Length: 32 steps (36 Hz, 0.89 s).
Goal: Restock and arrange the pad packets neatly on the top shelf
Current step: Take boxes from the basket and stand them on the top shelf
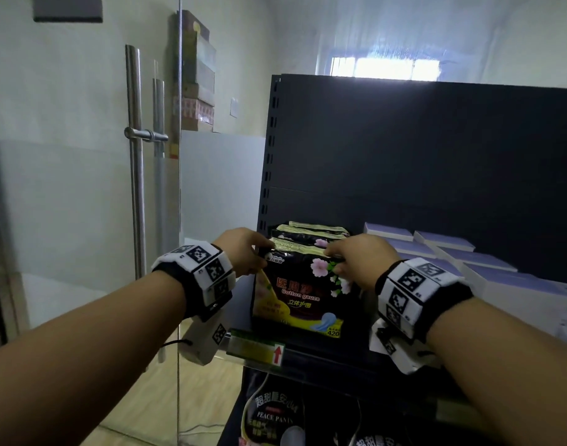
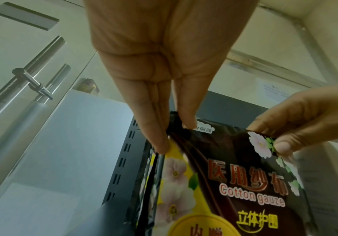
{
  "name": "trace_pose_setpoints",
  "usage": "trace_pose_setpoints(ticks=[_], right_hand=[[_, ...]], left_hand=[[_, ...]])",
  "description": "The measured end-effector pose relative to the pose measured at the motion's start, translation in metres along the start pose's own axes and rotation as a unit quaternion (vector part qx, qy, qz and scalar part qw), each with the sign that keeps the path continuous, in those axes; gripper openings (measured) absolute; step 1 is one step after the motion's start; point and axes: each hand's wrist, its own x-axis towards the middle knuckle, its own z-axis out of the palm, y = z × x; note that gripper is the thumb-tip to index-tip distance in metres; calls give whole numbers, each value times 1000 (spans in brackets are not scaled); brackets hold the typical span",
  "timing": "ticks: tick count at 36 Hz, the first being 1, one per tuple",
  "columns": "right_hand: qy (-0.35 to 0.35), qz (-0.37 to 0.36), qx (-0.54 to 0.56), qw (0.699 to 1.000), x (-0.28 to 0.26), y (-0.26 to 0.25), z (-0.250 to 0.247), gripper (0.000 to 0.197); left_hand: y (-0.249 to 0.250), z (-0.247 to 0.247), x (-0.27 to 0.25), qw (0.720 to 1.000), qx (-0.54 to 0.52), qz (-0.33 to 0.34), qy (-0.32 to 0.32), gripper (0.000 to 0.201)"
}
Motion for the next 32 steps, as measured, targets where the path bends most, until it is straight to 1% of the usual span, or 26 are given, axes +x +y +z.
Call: trace_pose_setpoints(ticks=[4,7,9,10,12,13,14,16,18,20,22,24,26,28,30,32], right_hand=[[-19,-2,-14,1000,1,0,-4,32],[-47,-15,-27,998,4,-1,-6,29],[-47,-25,-26,998,1,0,-5,31],[-40,-29,-9,999,-1,1,-3,38],[-41,-38,42,998,-8,6,1,58],[-38,-38,69,996,-13,9,1,63],[-22,-32,92,995,-17,14,1,62],[40,-12,133,990,-26,29,-4,52],[97,7,169,981,-36,51,-11,50],[142,31,211,966,-47,79,-20,46],[172,63,240,953,-59,111,-26,39],[183,99,229,951,-70,145,-27,34],[172,141,213,951,-82,178,-23,32],[136,174,201,955,-91,207,-15,33],[84,193,205,956,-98,231,-4,39],[53,210,225,950,-101,252,7,42]], left_hand=[[3,-1,1,998,52,17,7,43],[3,-1,3,995,95,27,7,42],[3,0,5,991,126,32,16,38],[3,0,5,990,139,32,22,36],[3,2,6,986,161,29,26,33],[4,3,6,984,172,29,26,34],[6,4,6,983,182,28,30,35],[15,4,6,979,196,20,53,43],[30,8,6,974,208,28,83,49],[51,16,5,971,204,64,104,50],[76,29,4,969,192,112,110,45],[102,43,3,965,185,156,104,41],[127,57,5,958,184,195,100,40],[148,68,8,954,188,219,87,47],[166,79,13,955,194,218,46,56],[181,88,20,960,196,200,-1,58]])
